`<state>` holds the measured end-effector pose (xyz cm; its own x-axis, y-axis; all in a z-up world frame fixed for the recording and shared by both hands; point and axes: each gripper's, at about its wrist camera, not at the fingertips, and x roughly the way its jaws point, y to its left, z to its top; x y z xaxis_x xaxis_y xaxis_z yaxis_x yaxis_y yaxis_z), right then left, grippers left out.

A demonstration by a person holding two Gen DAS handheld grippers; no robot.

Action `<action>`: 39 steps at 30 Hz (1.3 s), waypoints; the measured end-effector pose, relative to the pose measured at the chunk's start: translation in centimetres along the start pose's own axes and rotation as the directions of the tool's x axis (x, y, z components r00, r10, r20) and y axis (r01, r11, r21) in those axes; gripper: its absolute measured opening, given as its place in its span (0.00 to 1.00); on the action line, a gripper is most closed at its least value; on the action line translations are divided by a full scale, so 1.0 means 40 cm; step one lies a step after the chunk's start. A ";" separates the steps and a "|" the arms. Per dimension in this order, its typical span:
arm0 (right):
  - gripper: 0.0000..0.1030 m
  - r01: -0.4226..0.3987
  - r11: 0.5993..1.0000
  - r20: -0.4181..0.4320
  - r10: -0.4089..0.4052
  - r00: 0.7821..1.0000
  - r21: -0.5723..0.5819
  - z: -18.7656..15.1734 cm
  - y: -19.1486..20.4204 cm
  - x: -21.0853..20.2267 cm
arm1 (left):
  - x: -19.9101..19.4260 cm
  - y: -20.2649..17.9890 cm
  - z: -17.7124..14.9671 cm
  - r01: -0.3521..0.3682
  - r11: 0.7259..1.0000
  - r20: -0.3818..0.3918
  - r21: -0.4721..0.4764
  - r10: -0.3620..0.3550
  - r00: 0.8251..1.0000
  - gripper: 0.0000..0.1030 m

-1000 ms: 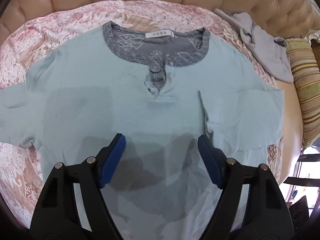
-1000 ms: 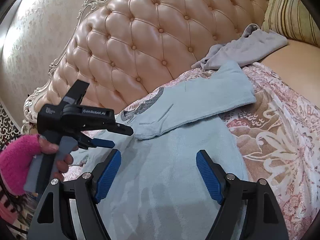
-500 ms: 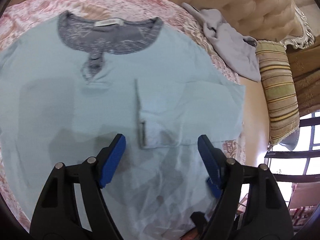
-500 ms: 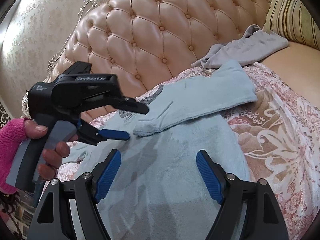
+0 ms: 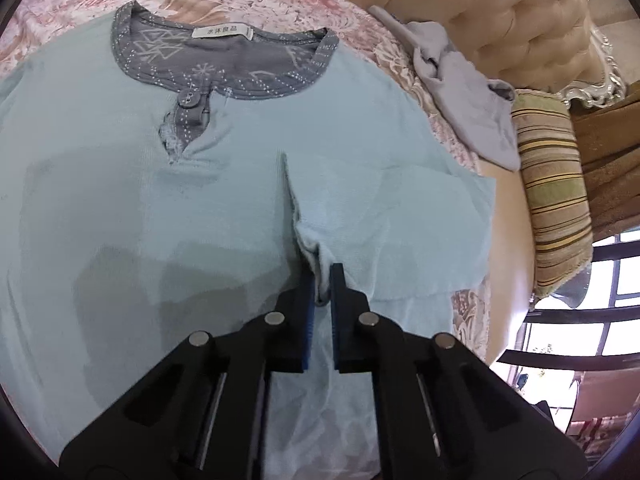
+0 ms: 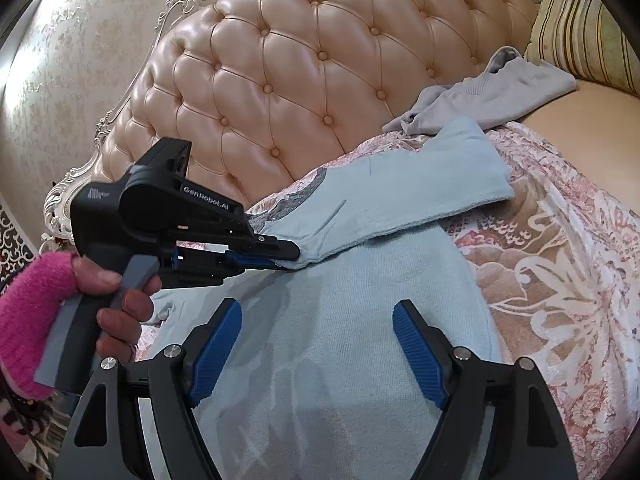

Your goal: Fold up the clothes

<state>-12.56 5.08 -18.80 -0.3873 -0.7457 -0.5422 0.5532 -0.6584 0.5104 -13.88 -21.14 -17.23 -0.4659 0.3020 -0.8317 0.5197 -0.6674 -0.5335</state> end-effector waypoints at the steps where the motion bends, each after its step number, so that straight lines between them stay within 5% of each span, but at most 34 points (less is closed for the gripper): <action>1: 0.77 0.001 1.000 0.001 -0.001 1.000 0.000 -0.001 0.000 0.000 | -0.007 0.000 -0.002 0.005 1.000 0.023 0.016 -0.006 1.000 0.07; 7: 0.77 0.015 1.000 0.042 -0.015 0.999 0.016 0.004 0.000 -0.026 | -0.037 -0.036 -0.006 -0.010 0.993 0.092 0.116 -0.001 0.996 0.06; 10: 0.77 0.118 0.993 0.060 -0.119 0.991 0.011 0.033 0.005 -0.055 | -0.056 -0.050 0.004 -0.001 0.988 0.098 0.154 -0.014 0.995 0.06; 12: 0.77 0.291 0.953 0.042 -0.288 0.957 -0.081 0.067 0.015 -0.052 | -0.071 -0.064 0.016 0.015 0.984 0.103 0.175 -0.033 0.994 0.06; 15: 0.77 0.424 0.889 -0.033 -0.436 0.900 -0.174 0.089 -0.013 -0.009 | -0.093 -0.097 0.037 0.043 0.979 0.105 0.201 -0.065 0.992 0.06; 20: 0.77 0.484 0.864 -0.046 -0.494 0.868 -0.136 0.098 -0.077 0.010 | -0.156 -0.182 0.071 0.070 0.959 0.121 0.273 -0.107 0.987 0.06; 24: 0.77 0.551 0.815 -0.066 -0.569 0.820 -0.181 0.137 -0.080 0.066 | -0.193 -0.222 0.095 0.081 0.952 0.133 0.294 -0.125 0.983 0.06; 29: 0.77 0.561 0.797 -0.075 -0.588 0.805 -0.225 0.195 -0.052 0.120 | -0.249 -0.235 0.116 0.087 0.946 0.163 0.312 -0.144 0.976 0.06; 34: 0.77 0.506 0.849 -0.073 -0.520 0.851 -0.153 0.240 -0.056 0.144 | -0.289 -0.236 0.140 0.070 0.944 0.192 0.322 -0.138 0.972 0.06; 39: 0.77 0.533 0.840 -0.102 -0.542 0.834 -0.099 0.260 -0.082 0.189 | -0.331 -0.212 0.152 0.081 0.946 0.222 0.313 -0.156 0.962 0.06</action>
<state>-25.00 0.54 -17.64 -0.5473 -0.2549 -0.7972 0.3312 -0.9407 0.0734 -16.45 -23.63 -0.75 -0.6885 0.2435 -0.6831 0.2300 -0.8200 -0.5241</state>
